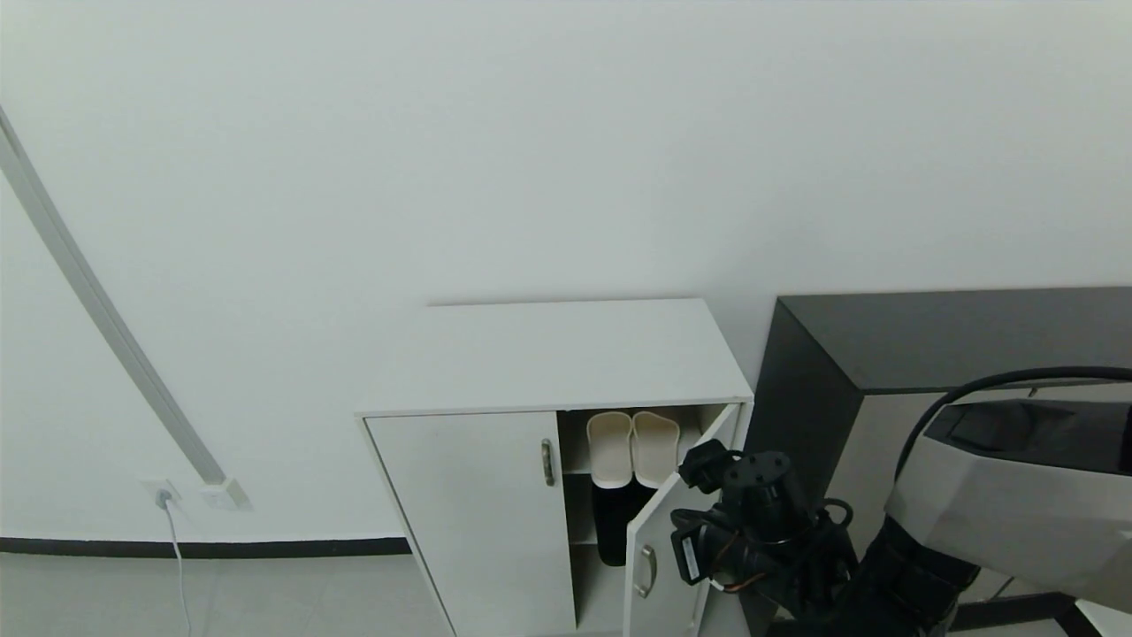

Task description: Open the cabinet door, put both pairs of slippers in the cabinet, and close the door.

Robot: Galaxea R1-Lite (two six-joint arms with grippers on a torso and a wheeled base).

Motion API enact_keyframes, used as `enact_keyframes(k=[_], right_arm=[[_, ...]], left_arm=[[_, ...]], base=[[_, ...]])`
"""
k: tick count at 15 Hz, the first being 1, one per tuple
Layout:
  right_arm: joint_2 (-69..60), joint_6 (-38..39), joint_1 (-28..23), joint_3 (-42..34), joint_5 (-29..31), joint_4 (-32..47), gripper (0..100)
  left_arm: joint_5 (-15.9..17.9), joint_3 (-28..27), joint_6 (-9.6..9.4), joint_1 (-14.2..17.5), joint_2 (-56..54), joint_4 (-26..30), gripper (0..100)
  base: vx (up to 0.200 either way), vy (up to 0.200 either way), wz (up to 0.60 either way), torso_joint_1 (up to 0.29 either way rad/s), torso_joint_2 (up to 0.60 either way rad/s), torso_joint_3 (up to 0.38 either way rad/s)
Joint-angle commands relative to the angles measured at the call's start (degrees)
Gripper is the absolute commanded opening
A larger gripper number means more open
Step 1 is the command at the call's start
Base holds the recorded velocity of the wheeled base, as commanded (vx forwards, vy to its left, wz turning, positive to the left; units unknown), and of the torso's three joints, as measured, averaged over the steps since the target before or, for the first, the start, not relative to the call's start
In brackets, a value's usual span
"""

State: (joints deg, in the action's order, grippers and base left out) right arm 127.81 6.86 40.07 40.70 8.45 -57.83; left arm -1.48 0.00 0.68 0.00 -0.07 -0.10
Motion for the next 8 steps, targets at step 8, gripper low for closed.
enact_keyframes(k=[8], right_arm=[[8.6,-0.1,-1.8,12.3,0.1,0.1,0]], left_arm=[[-0.3,0.0,0.11,0.0,0.1,-0.1,0]], base=[[0.0,0.0,0.0,0.0,0.0,0.0]])
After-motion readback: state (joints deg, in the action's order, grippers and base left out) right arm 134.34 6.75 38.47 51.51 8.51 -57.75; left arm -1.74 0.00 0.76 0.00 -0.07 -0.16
